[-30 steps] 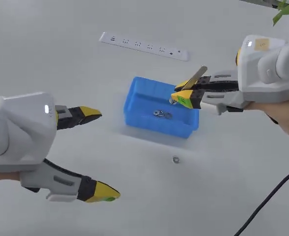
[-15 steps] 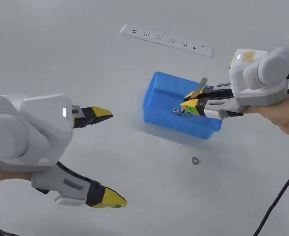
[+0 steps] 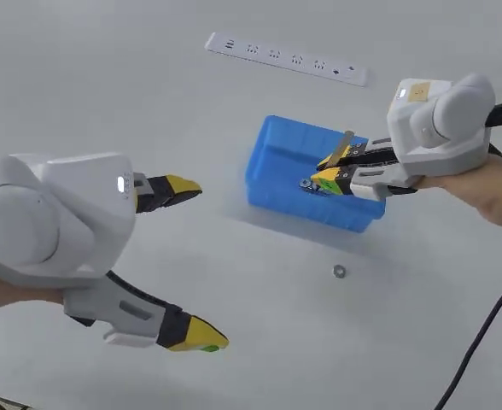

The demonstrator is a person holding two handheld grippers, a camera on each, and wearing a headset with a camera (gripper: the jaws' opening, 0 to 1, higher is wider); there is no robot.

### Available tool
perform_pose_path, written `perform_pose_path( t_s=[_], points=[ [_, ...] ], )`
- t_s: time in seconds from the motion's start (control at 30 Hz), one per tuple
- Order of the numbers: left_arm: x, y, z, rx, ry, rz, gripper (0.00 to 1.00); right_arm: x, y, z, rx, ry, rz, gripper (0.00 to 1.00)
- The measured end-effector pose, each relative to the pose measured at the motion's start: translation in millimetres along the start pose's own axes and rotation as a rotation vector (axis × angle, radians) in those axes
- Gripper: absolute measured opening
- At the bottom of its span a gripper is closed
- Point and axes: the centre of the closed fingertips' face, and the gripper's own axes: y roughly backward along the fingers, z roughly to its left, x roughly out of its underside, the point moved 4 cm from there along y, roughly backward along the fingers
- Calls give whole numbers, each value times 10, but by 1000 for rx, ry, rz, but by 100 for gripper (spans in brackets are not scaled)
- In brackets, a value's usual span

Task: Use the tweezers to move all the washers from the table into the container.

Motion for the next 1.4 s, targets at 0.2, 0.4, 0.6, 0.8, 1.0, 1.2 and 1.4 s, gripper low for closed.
perform_pose_path(
  t_s=[0.2,0.4,0.6,0.8,1.0,1.2,1.4],
  points=[
    [-10,-16,-14,3,-2,2,99,-7,16,-13,3,-28,-4,10],
    [-22,-1,-31,7,1,-3,99,-18,26,-1,7,-16,-1,11],
    [-175,-15,207,-36,29,-60,99,-69,48,53,-10,4,-2,10],
    [-453,-131,591,-77,9,-102,99,-94,60,83,-21,33,6,9],
    [-739,-298,789,-62,-27,-124,98,-187,113,93,-18,48,-9,9],
    [-908,-443,847,-16,-55,-120,86,-235,164,129,-18,85,-8,9],
    [-1035,-566,827,50,-46,-129,61,-204,173,203,-39,113,10,9]
  ],
)
